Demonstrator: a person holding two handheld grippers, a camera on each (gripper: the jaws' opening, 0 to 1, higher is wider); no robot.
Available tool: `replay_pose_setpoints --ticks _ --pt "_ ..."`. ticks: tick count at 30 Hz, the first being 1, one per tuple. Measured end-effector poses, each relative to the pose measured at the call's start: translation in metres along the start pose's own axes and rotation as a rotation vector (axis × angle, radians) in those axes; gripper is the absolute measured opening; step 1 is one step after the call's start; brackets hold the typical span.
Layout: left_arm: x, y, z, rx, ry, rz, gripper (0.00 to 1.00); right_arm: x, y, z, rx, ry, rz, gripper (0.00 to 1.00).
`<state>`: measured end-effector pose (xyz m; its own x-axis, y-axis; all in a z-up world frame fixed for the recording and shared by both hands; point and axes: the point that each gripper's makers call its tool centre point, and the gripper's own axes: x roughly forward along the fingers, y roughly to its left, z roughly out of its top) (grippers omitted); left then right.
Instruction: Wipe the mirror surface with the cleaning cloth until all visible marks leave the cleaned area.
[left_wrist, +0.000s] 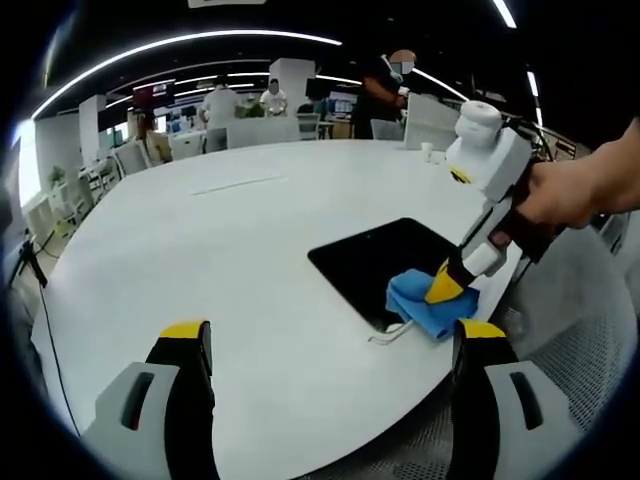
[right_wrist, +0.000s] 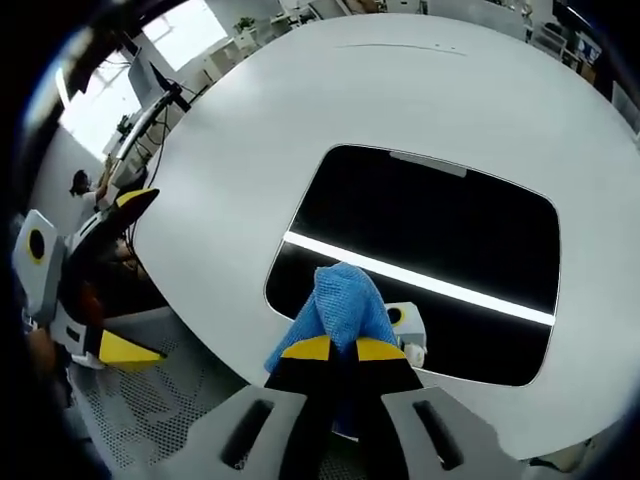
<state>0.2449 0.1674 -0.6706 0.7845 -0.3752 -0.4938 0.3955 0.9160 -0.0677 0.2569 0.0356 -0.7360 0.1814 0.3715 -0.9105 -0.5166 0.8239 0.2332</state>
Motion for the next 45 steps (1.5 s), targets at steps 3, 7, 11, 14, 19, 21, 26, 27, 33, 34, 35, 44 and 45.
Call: replay_pose_setpoints --ticks 3,7,11,14,19,21,26,27,33,34,35,44,45 --pt "0.000 -0.001 0.000 0.005 -0.001 -0.005 0.99 -0.002 -0.002 0.000 -0.002 -0.002 0.000 0.00" --pt "-0.001 -0.001 0.000 0.002 0.003 0.001 0.99 -0.005 -0.006 -0.003 0.002 -0.003 -0.003 0.00" --pt "-0.002 -0.002 0.001 0.006 0.000 -0.001 0.99 -0.008 -0.014 -0.005 0.002 -0.006 -0.010 0.00" --pt "-0.003 -0.001 0.003 0.002 -0.006 0.004 0.99 -0.009 -0.020 -0.005 0.012 -0.011 -0.013 0.00" --pt "-0.003 -0.001 0.003 0.000 -0.008 0.008 0.99 -0.009 -0.025 -0.005 0.019 -0.014 -0.017 0.00" --pt "-0.003 0.000 0.003 0.000 -0.008 0.008 0.99 -0.011 -0.028 -0.005 0.024 -0.014 -0.020 0.00" --pt "-0.003 0.000 0.003 0.002 -0.007 0.006 0.99 -0.014 -0.037 -0.007 0.039 -0.015 -0.031 0.00" --pt "-0.003 0.000 0.003 0.003 -0.007 0.005 0.99 -0.015 -0.040 -0.008 0.041 -0.016 -0.034 0.00" --pt "-0.004 0.000 0.004 0.000 -0.008 0.009 0.99 -0.014 -0.041 -0.007 0.042 -0.016 -0.036 0.00" --pt "-0.004 0.000 0.004 0.000 -0.008 0.010 0.99 -0.014 -0.040 -0.007 0.041 -0.015 -0.036 0.00" --pt "-0.004 0.000 0.004 0.001 -0.008 0.009 0.99 -0.015 -0.040 -0.007 0.042 -0.013 -0.036 0.00" --pt "-0.004 -0.001 0.003 0.003 -0.008 0.001 0.99 -0.020 -0.046 -0.010 0.059 -0.017 -0.040 0.00" --pt "-0.004 -0.002 0.003 0.003 -0.007 0.001 0.99 -0.020 -0.046 -0.010 0.059 -0.017 -0.039 0.00"
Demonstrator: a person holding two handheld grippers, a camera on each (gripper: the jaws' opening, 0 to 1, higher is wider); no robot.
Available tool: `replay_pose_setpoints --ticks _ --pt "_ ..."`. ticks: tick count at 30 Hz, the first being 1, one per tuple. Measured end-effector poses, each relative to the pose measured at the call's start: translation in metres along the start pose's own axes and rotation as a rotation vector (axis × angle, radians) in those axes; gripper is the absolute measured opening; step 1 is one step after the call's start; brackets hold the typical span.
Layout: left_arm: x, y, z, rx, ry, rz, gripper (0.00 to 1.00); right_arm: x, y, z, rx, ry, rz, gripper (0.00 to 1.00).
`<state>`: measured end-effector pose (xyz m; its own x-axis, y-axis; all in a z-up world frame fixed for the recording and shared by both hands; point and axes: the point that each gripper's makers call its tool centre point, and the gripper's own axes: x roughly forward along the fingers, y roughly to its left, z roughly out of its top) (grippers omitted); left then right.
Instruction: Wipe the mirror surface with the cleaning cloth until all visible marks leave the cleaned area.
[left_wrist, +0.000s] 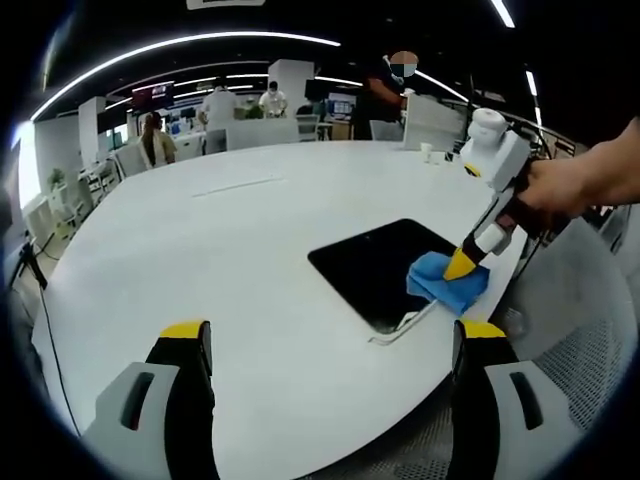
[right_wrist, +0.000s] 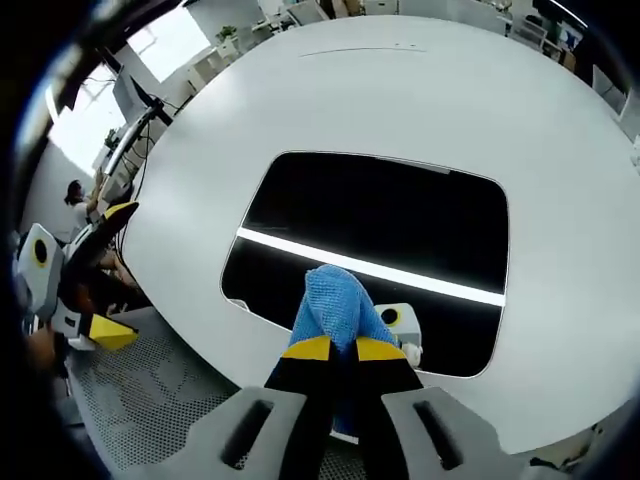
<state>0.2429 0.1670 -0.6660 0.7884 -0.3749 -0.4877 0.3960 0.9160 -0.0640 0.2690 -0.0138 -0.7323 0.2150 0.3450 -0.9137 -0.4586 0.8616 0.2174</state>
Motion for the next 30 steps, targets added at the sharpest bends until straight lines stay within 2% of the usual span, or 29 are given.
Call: replay_pose_setpoints --ticks 14,30 --pt "0.000 0.001 0.001 -0.010 -0.007 0.004 0.99 0.006 -0.003 0.008 -0.003 0.000 -0.008 0.00" --pt "0.003 0.003 0.000 -0.012 -0.010 0.000 0.99 0.016 -0.012 0.036 -0.012 -0.002 -0.022 0.00"
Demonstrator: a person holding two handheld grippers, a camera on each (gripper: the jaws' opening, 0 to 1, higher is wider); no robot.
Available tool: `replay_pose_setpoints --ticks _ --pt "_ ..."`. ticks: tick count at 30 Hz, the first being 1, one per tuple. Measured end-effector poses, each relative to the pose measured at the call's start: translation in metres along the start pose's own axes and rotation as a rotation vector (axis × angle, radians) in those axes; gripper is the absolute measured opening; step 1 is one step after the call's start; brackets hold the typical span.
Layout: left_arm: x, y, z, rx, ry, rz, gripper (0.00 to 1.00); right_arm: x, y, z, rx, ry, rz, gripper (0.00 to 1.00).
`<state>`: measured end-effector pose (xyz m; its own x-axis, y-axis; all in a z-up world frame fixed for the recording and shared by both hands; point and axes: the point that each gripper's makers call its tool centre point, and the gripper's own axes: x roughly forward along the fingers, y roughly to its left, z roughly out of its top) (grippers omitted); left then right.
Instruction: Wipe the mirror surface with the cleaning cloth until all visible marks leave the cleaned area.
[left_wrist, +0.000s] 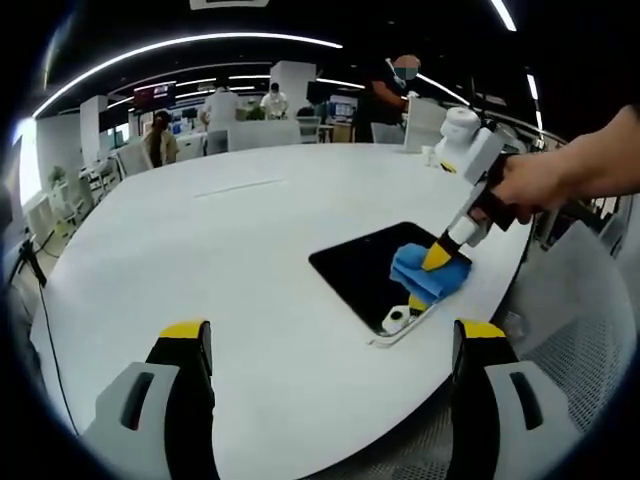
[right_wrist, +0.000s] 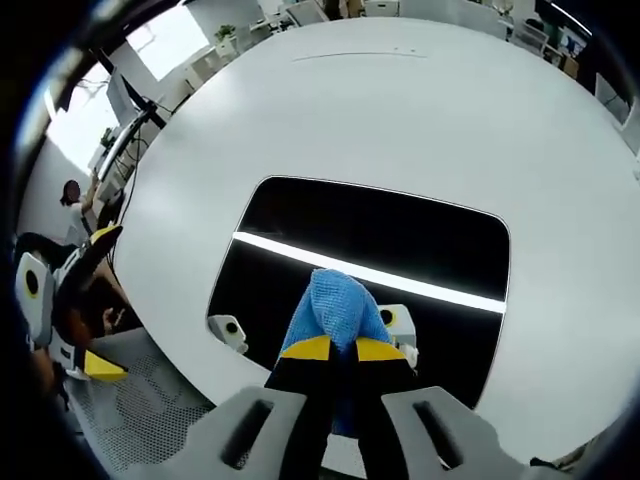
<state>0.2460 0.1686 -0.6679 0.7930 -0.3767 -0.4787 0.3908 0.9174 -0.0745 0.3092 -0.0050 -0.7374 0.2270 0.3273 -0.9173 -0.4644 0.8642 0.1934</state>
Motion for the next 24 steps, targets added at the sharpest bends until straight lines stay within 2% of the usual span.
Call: replay_pose_setpoints --ticks 17,24 --pt "0.002 -0.001 -0.003 0.005 0.011 -0.010 0.98 0.006 -0.010 0.032 -0.020 0.004 -0.017 0.00" --pt "0.001 -0.003 -0.003 0.007 0.015 -0.014 0.98 0.011 -0.016 0.046 -0.039 -0.015 -0.024 0.00"
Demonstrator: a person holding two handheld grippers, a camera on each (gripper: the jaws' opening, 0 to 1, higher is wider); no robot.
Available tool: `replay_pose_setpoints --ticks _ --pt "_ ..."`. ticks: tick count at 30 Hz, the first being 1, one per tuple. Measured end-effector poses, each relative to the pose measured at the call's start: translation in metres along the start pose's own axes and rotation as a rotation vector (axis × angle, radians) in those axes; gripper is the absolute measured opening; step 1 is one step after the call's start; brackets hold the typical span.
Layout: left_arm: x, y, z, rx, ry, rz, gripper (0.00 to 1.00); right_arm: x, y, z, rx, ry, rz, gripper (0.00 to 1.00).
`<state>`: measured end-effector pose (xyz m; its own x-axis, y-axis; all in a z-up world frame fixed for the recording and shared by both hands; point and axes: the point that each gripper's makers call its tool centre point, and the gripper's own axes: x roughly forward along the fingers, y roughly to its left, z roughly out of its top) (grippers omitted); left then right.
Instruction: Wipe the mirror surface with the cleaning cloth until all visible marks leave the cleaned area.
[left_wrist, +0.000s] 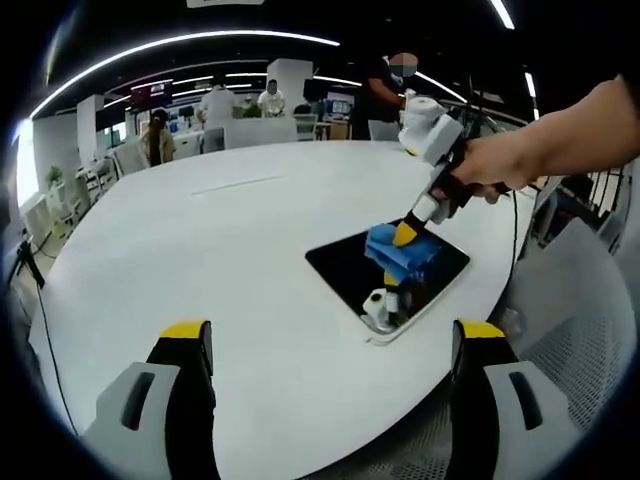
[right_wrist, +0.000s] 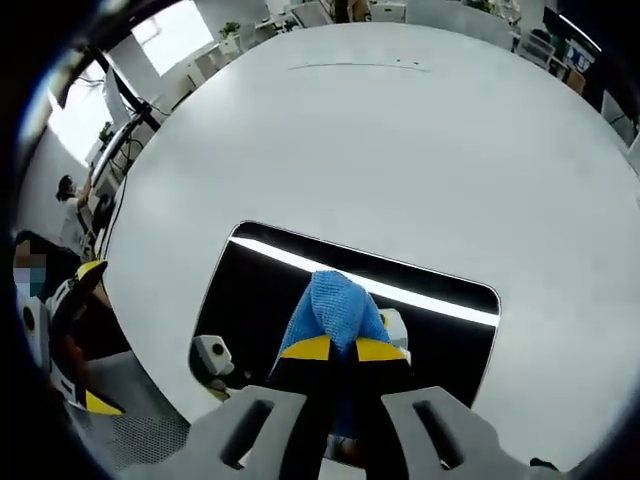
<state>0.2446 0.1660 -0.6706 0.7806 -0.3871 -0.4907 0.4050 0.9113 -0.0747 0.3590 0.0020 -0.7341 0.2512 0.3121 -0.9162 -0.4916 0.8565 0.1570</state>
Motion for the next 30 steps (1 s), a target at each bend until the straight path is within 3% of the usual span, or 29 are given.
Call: replay_pose_setpoints --ticks 25,30 --pt "0.002 0.003 0.000 -0.016 -0.008 0.005 0.99 0.022 -0.017 0.038 -0.041 -0.017 -0.026 0.00" --pt "0.002 0.003 -0.001 -0.012 -0.005 0.006 0.99 0.022 -0.016 0.037 -0.050 -0.023 -0.028 0.00"
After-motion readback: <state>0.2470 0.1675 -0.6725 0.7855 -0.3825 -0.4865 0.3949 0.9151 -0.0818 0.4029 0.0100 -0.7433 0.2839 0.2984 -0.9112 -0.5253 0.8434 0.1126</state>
